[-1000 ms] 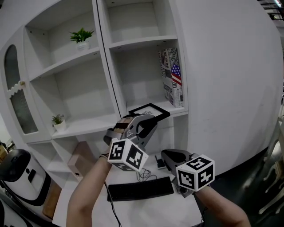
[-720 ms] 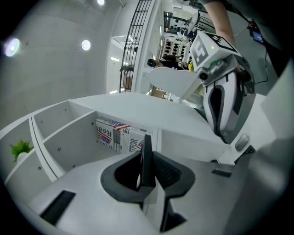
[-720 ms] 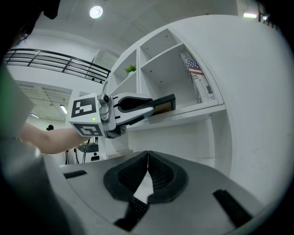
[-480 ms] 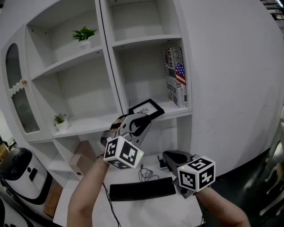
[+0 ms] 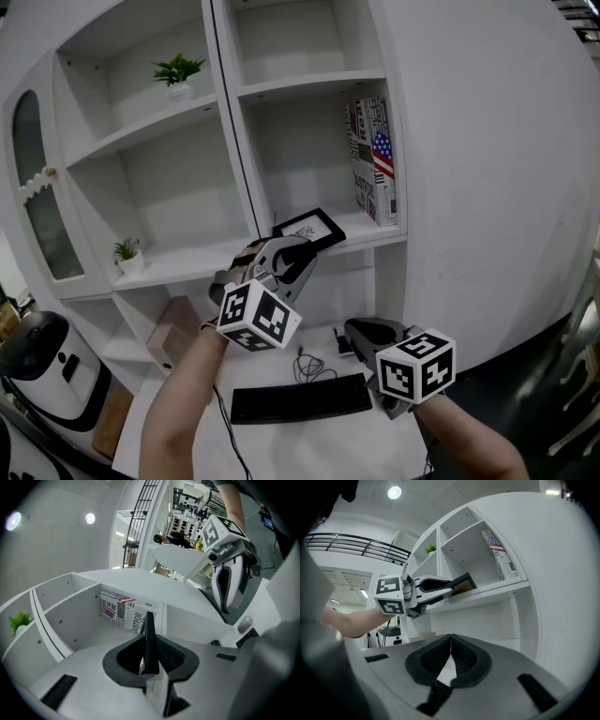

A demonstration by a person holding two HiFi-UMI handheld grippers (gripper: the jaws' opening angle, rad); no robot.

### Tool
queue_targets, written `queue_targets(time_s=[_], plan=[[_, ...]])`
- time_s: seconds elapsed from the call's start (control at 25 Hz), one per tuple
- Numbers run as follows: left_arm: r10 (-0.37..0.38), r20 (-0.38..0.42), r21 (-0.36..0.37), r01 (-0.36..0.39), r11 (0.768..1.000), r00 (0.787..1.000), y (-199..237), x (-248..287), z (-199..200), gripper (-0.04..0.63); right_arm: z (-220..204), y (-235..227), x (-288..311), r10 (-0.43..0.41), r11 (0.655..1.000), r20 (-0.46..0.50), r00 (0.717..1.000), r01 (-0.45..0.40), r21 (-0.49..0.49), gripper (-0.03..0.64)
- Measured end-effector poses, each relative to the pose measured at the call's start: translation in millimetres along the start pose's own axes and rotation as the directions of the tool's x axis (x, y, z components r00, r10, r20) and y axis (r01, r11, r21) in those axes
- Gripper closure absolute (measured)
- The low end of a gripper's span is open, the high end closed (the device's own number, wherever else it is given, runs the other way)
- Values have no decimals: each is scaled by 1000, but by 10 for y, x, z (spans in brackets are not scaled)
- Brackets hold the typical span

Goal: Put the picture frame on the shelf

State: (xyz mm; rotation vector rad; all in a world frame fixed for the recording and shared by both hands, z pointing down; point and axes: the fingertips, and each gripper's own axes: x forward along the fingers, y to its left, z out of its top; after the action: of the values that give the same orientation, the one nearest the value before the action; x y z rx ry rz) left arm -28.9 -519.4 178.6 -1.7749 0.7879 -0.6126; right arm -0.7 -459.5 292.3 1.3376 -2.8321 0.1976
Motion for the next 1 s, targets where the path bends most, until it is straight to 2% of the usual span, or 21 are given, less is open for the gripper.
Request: queue_targets(time_s=[1.0], plan=[[-77, -84, 46, 81, 996, 993, -10, 239, -213, 523, -75, -188, 83, -4, 1000, -13, 1000, 4, 28, 615]])
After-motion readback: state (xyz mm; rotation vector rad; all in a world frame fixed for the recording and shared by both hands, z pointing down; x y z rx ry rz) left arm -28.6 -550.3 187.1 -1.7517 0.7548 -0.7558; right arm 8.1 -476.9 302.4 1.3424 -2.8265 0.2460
